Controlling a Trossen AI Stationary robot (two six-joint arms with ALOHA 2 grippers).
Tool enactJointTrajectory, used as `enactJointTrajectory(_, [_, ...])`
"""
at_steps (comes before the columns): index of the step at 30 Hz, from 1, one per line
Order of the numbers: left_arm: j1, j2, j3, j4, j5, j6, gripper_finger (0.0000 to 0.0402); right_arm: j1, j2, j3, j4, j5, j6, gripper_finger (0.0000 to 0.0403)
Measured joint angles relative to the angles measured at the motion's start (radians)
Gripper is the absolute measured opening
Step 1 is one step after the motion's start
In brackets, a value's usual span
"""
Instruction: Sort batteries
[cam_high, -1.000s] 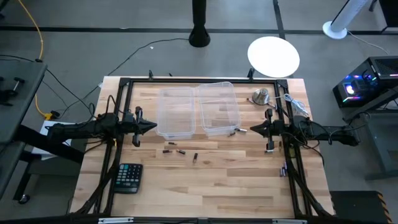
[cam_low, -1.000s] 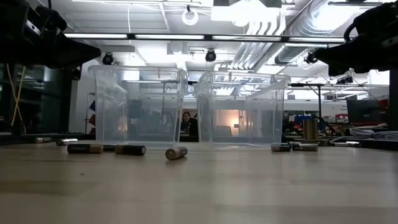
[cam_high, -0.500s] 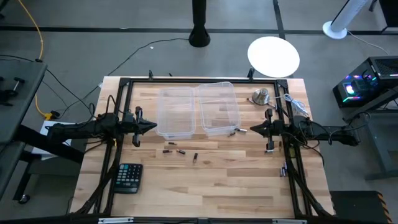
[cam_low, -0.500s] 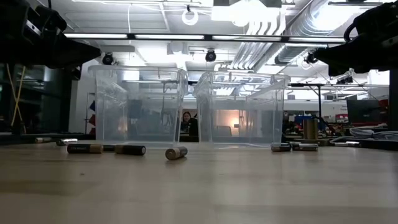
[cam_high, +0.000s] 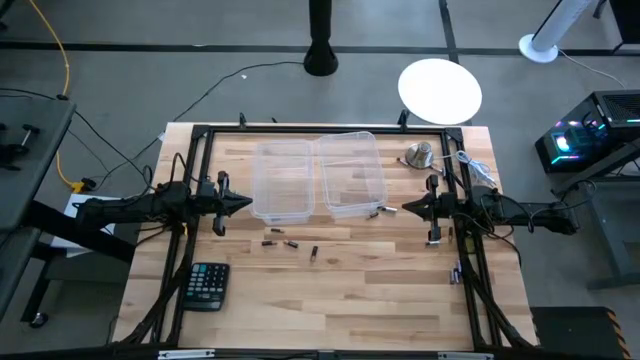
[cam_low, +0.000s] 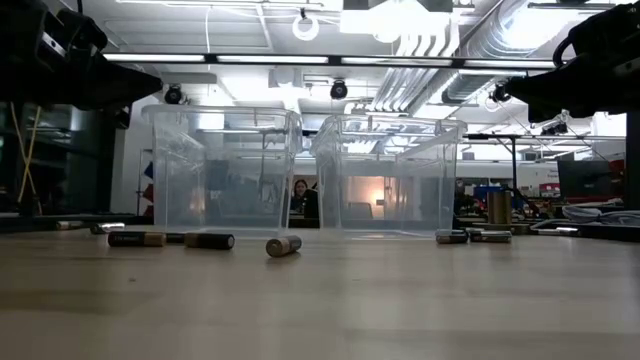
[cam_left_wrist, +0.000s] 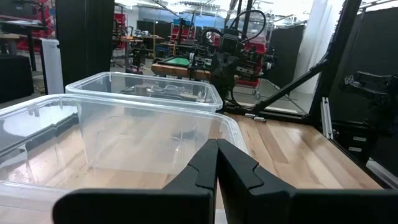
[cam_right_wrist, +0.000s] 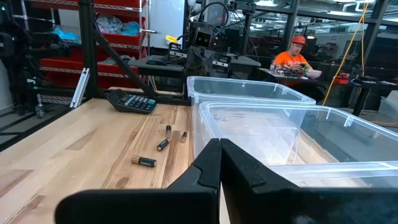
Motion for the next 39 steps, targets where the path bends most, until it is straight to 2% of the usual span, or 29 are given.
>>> enactJointTrajectory(8, [0.0, 0.0, 0.0, 0.008, -0.007, 0.069, 0.0, 0.0, 0.0, 0.0, 0.0, 0.0, 0.0, 0.0])
enactJointTrajectory(10, [-0.001, 0.001, 0.0, 0.071, -0.048, 0.044, 0.0, 0.0, 0.0, 0.0, 0.0, 0.0, 0.0, 0.0])
enactJointTrajectory(12, [0.0, 0.017, 0.0, 0.227, -0.141, -0.107, 0.0, 0.0, 0.0, 0.0, 0.0, 0.0, 0.0, 0.0])
enactJointTrajectory(15, [0.0, 0.073, 0.002, 0.605, -0.324, -0.297, 0.0, 0.0, 0.0, 0.0, 0.0, 0.0, 0.0, 0.0])
enactJointTrajectory(17, [0.0, 0.132, 0.013, 0.792, -0.42, -0.305, 0.0, 0.0, 0.0, 0.0, 0.0, 0.0, 0.0, 0.0])
enactJointTrajectory(19, [0.0, 0.213, 0.068, 0.852, -0.44, -0.271, 0.0, 0.0, 0.0, 0.0, 0.0, 0.0, 0.0, 0.0])
enactJointTrajectory(21, [0.0, 0.303, 0.162, 0.826, -0.365, -0.201, 0.0, 0.0, 0.0, 0.0, 0.0, 0.0, 0.0, 0.0])
enactJointTrajectory(23, [0.0, 0.411, 0.274, 0.737, -0.21, -0.078, 0.0, 0.0, 0.0, 0.0, 0.0, 0.0, 0.0, 0.0])
enactJointTrajectory(25, [0.0, 0.513, 0.399, 0.575, -0.034, 0.033, 0.0, 0.0, 0.0, 0.0, 0.0, 0.0, 0.0, 0.0])
enactJointTrajectory(27, [-0.001, 0.602, 0.528, 0.41, 0.081, 0.071, 0.0, 0.0, 0.0, 0.0, 0.0, 0.0, 0.0, 0.0])
enactJointTrajectory(30, [0.002, 0.71, 0.705, 0.19, 0.11, 0.0, 0.0, 0.0, 0.0, 0.0, 0.0, 0.003, 0.0, 0.0])
enactJointTrajectory(34, [0.01, 0.783, 0.874, -0.037, 0.161, -0.168, 0.0, -0.012, 0.0, 0.002, 0.015, 0.12, -0.043, 0.0])
enactJointTrajectory(36, [0.005, 0.792, 0.913, -0.053, 0.196, -0.241, 0.0, -0.015, 0.0, 0.002, 0.048, 0.159, -0.074, 0.0])
enactJointTrajectory(39, [-0.019, 0.792, 0.923, 0.01, 0.195, -0.337, 0.0, -0.015, 0.0, 0.002, 0.085, 0.167, -0.053, 0.0])
